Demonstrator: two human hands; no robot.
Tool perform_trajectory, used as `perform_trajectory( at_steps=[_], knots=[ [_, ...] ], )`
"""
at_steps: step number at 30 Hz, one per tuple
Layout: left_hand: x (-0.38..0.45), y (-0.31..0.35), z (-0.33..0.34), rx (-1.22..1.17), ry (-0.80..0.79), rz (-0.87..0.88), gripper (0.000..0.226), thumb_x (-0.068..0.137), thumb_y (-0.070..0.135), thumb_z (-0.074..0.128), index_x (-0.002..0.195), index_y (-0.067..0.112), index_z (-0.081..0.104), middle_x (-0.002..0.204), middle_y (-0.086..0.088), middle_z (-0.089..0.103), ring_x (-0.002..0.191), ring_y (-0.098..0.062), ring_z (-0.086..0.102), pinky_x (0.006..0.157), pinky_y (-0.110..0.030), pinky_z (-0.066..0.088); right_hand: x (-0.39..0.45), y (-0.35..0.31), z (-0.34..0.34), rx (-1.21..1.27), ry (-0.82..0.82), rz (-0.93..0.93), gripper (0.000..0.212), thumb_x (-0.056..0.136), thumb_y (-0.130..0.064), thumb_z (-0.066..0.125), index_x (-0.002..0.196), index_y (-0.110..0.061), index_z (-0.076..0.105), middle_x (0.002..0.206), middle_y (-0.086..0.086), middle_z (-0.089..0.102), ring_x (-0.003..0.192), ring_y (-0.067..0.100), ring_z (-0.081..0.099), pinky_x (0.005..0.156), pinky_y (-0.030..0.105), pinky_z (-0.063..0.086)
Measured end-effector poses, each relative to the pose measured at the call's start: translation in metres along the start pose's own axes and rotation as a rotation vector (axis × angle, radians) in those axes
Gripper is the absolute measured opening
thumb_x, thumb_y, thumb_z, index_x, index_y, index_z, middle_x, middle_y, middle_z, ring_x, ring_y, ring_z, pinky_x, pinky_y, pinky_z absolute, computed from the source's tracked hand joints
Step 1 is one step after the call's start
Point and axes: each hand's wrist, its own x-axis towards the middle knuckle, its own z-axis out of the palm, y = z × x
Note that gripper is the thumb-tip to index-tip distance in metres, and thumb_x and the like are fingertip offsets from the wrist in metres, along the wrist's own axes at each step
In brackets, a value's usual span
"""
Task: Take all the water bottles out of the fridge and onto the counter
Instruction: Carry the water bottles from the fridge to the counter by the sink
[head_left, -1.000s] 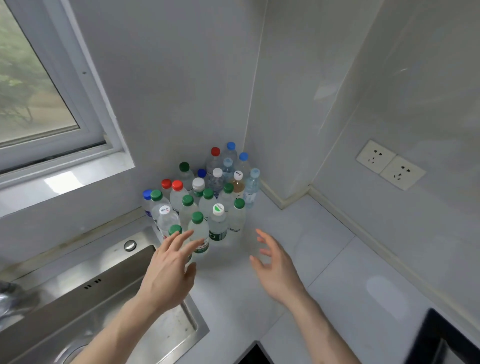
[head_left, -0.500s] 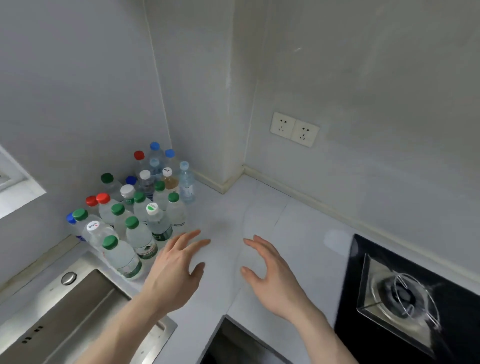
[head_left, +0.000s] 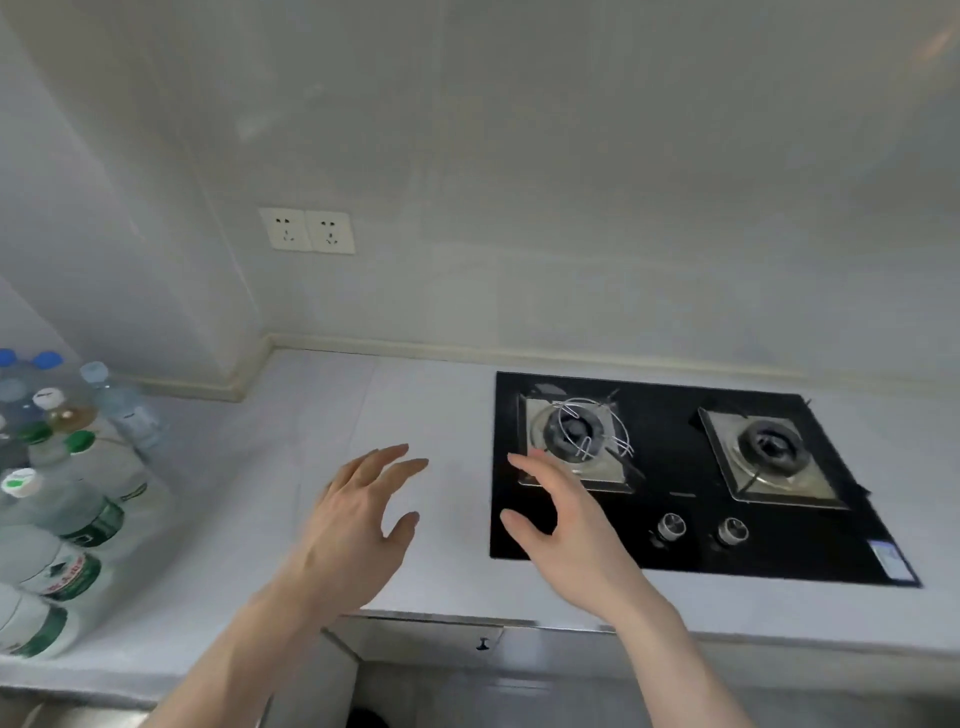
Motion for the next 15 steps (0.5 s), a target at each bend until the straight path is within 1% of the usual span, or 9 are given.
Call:
perform_trajectory(
  at_steps=[3,5,7,8,9,11,12,13,15],
  knots=[
    [-0.006,0.056,0.022,-0.008,-0.03,0.087,0.057,0.095,0.028,0.066,0.148,0.041,0.047,0.158,0.02,0.035,0.146,-0.014,0.032,0.118,-0.027,0.022,-0.042,0.029,-0.036,-0.003,0.08,0.026,0.058,0.1,-0.033,0.068,0.153,-0.043,0.045,0.162,-0.029,0.03,0.149,-0.012,0.024,0.125,0.025,0.027],
    [-0.013,0.089,0.035,-0.01,-0.057,0.135,0.056,0.096,0.029,0.064,0.148,0.041,0.047,0.158,0.021,0.035,0.146,-0.012,0.031,0.119,-0.028,0.022,-0.069,0.046,-0.058,-0.002,0.125,0.045,0.058,0.101,-0.032,0.068,0.153,-0.041,0.045,0.16,-0.031,0.031,0.147,-0.013,0.026,0.121,0.016,0.027],
    [-0.017,0.128,0.052,-0.013,-0.084,0.215,0.055,0.097,0.031,0.064,0.148,0.041,0.046,0.158,0.021,0.035,0.145,-0.011,0.032,0.12,-0.029,0.024,-0.105,0.063,-0.086,0.014,0.187,0.081,0.058,0.101,-0.033,0.067,0.153,-0.043,0.044,0.158,-0.033,0.028,0.146,-0.014,0.026,0.109,0.002,0.027],
    [-0.019,0.143,0.058,-0.02,-0.092,0.243,0.056,0.096,0.032,0.064,0.148,0.041,0.047,0.158,0.021,0.036,0.145,-0.011,0.033,0.12,-0.03,0.025,-0.119,0.07,-0.097,0.018,0.209,0.093,0.058,0.101,-0.035,0.067,0.153,-0.045,0.043,0.159,-0.035,0.027,0.146,-0.014,0.026,0.107,0.001,0.025],
    [-0.02,0.165,0.068,-0.028,-0.105,0.295,0.056,0.095,0.031,0.065,0.148,0.04,0.047,0.157,0.021,0.037,0.144,-0.012,0.035,0.12,-0.03,0.026,-0.14,0.081,-0.112,0.014,0.251,0.114,0.058,0.101,-0.037,0.066,0.152,-0.047,0.042,0.16,-0.035,0.026,0.146,-0.014,0.025,0.11,0.006,0.025],
    [-0.021,0.199,0.086,-0.049,-0.141,0.373,0.057,0.095,0.031,0.066,0.148,0.039,0.048,0.157,0.021,0.038,0.145,-0.011,0.035,0.122,-0.032,0.028,-0.174,0.096,-0.136,0.021,0.306,0.147,0.058,0.1,-0.039,0.066,0.152,-0.05,0.041,0.162,-0.034,0.025,0.146,-0.011,0.031,0.118,0.02,0.034],
    [-0.021,0.225,0.098,-0.061,-0.166,0.431,0.058,0.095,0.032,0.066,0.148,0.041,0.046,0.157,0.021,0.037,0.146,-0.01,0.033,0.123,-0.033,0.027,-0.199,0.106,-0.152,0.021,0.358,0.177,0.058,0.1,-0.038,0.066,0.151,-0.051,0.041,0.162,-0.034,0.025,0.143,-0.013,0.035,0.117,0.024,0.039],
    [-0.021,0.243,0.106,-0.07,-0.192,0.476,0.058,0.095,0.033,0.065,0.149,0.042,0.045,0.158,0.022,0.035,0.148,-0.008,0.03,0.124,-0.032,0.025,-0.218,0.112,-0.163,0.019,0.396,0.197,0.058,0.1,-0.036,0.066,0.151,-0.051,0.042,0.162,-0.033,0.025,0.138,-0.018,0.036,0.115,0.021,0.04],
    [-0.026,0.292,0.125,-0.093,-0.238,0.576,0.058,0.096,0.035,0.065,0.149,0.043,0.044,0.158,0.025,0.032,0.148,-0.004,0.027,0.123,-0.029,0.022,-0.262,0.128,-0.188,0.016,0.498,0.259,0.058,0.1,-0.034,0.067,0.151,-0.048,0.043,0.162,-0.029,0.027,0.137,-0.023,0.031,0.117,0.013,0.032]
  ],
)
